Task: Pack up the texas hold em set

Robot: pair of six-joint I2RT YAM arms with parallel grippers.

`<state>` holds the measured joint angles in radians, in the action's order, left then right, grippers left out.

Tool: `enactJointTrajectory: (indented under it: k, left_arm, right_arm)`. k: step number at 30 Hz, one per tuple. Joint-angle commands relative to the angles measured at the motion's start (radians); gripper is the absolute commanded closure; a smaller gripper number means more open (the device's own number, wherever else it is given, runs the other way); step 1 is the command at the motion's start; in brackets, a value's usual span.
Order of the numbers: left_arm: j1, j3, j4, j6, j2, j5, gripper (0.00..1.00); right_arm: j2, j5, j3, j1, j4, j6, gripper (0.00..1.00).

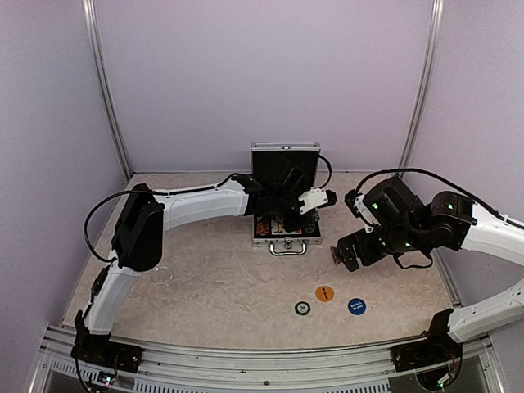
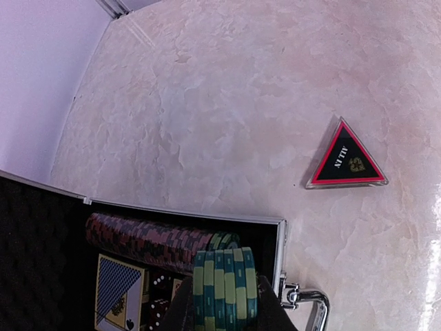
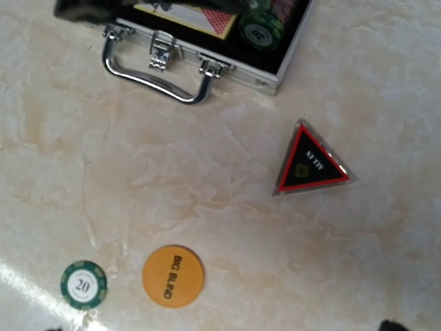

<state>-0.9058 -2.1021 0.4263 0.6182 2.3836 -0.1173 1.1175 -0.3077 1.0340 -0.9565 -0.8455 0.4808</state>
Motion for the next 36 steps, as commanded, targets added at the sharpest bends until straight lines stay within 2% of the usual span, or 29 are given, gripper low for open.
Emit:
enactJointTrajectory:
  k: [1,6,34,36]
  left_arm:
    - [-0.018,0.008,-0.086,0.03,0.051,0.038,1.0]
    - [-0.022,0.026,-0.136,0.026,0.064,0.064,1.0]
    - [-0.017,0.03,-0.154,0.044,0.127,0.103,1.0]
    - [-0.017,0.03,-0.152,0.043,0.13,0.102,0.97]
  right_arm:
    - [-0.016,0.0,-0.018,0.011,-0.015,0.028,0.01]
    - [-0.024,0.011,-0.034,0.011,-0.006,0.039,0.0]
    - [-0.015,0.041,-0.072,0.013,0.03,0.038,0.01]
    - [-0.012,0.041,-0.069,0.011,0.031,0.036,0.01]
